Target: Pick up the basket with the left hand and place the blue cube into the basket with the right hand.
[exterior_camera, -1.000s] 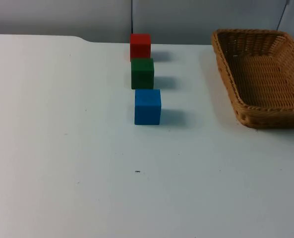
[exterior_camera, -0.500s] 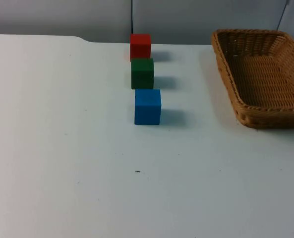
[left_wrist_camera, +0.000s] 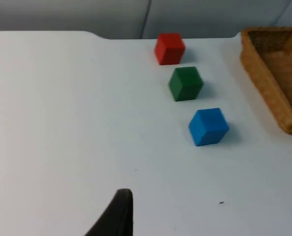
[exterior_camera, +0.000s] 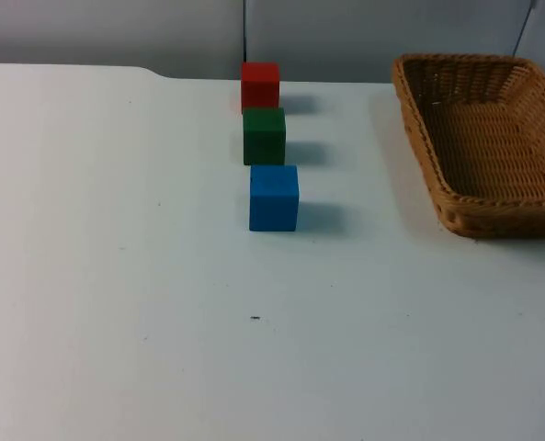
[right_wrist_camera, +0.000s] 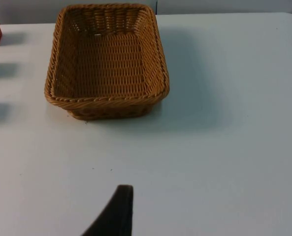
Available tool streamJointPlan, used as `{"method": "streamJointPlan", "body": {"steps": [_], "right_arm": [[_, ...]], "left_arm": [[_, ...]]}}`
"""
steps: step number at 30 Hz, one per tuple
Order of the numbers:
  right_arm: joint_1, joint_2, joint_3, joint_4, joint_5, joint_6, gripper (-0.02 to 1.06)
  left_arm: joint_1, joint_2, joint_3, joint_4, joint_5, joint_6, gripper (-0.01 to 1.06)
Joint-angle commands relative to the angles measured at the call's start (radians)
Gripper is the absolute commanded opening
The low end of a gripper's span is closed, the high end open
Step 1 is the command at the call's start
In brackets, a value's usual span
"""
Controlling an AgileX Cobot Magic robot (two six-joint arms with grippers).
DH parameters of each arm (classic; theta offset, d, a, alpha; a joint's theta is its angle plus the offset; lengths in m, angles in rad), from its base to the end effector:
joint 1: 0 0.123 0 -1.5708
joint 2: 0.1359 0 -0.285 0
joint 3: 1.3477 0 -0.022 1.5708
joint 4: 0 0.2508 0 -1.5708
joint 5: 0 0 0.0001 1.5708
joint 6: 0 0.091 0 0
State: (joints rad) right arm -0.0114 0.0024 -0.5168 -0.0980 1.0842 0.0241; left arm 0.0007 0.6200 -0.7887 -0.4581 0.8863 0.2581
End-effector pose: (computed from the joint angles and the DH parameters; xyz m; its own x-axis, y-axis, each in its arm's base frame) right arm -0.0077 -0.0078 0.2804 -0.4641 -0.0165 -0.8856 0.0779 0.9952 -0.0593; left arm 0.1013 -0.0311 0.3566 -0.5573 -0.0418 -0.8293 0.2622 0.9387 -0.2236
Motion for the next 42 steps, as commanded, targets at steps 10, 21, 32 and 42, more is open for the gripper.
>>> {"method": "streamJointPlan", "body": {"steps": [10, 21, 32, 42], "right_arm": [[-0.005, -0.002, 0.009, -0.004, -0.009, -0.006, 1.04], [-0.005, -0.002, 0.009, -0.004, -0.009, -0.006, 1.04], [-0.005, -0.002, 0.009, -0.004, -0.009, -0.004, 1.04], [-0.005, -0.002, 0.009, -0.010, -0.009, 0.001, 1.04]], "left_arm": [[-0.005, 0.366, -0.008, -0.493, -0.112, 0.465, 1.05], [-0.138, 0.677, -0.212, -0.586, -0.139, 0.570, 1.05], [-0.369, 1.003, -0.480, -0.580, -0.210, 0.573, 1.05], [-0.515, 1.392, -0.843, -0.520, -0.206, 0.474, 1.05]]}}
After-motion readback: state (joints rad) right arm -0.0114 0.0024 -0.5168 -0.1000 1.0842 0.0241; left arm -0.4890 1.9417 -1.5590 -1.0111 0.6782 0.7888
